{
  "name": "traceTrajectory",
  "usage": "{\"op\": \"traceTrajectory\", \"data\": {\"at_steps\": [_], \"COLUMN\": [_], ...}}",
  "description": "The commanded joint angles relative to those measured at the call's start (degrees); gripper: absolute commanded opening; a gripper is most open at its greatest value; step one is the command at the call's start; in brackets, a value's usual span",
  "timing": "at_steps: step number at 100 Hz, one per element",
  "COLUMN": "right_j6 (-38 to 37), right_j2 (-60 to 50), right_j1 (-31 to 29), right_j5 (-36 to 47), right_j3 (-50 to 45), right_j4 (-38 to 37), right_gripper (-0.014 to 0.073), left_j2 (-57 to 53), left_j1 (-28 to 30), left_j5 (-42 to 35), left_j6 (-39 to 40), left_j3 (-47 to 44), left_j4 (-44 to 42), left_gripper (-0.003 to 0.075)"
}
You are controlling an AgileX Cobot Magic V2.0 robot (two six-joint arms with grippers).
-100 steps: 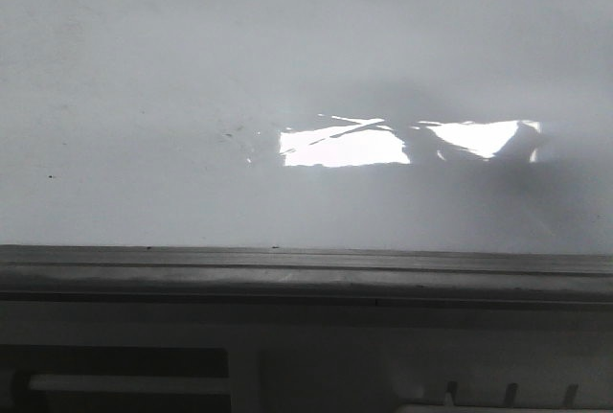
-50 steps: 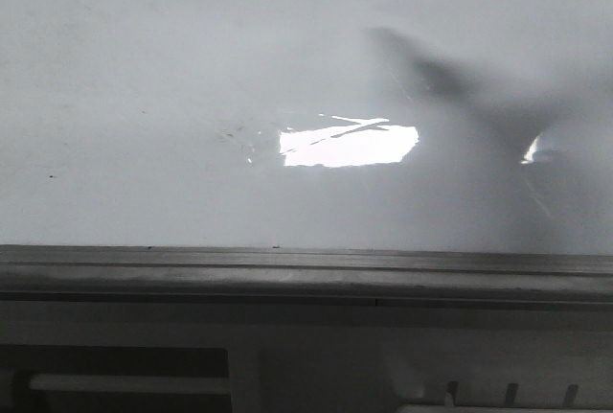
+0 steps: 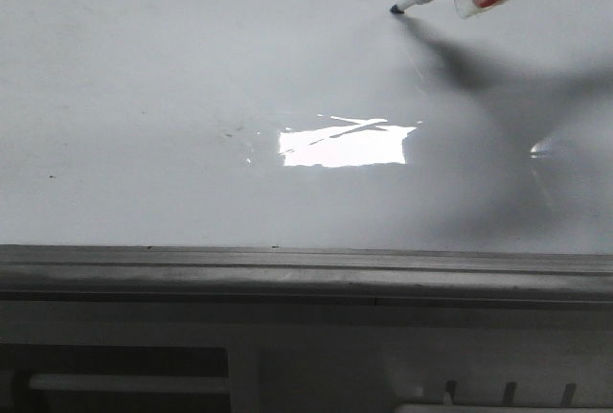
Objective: Write number 6 on whiteboard
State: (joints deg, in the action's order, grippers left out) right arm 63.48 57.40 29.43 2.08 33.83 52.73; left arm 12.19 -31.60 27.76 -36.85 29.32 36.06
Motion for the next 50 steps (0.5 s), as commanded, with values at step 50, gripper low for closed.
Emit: {"op": "traceTrajectory", "data": {"at_steps": [50], "right_j6": [0.2], "right_j2": [2.3], "right_j1": [-0.5], "right_j5": [-17.6], "right_j3": [1.2], "right_j4": [-1.0], "right_gripper": [-0.0060], "left_j2": [0.8], "left_j1": [0.1], "left_j5": [-3.7], "left_j6": [0.4], "left_j3": [1.4], "left_j4": [1.8], "left_gripper": [-0.0019]}}
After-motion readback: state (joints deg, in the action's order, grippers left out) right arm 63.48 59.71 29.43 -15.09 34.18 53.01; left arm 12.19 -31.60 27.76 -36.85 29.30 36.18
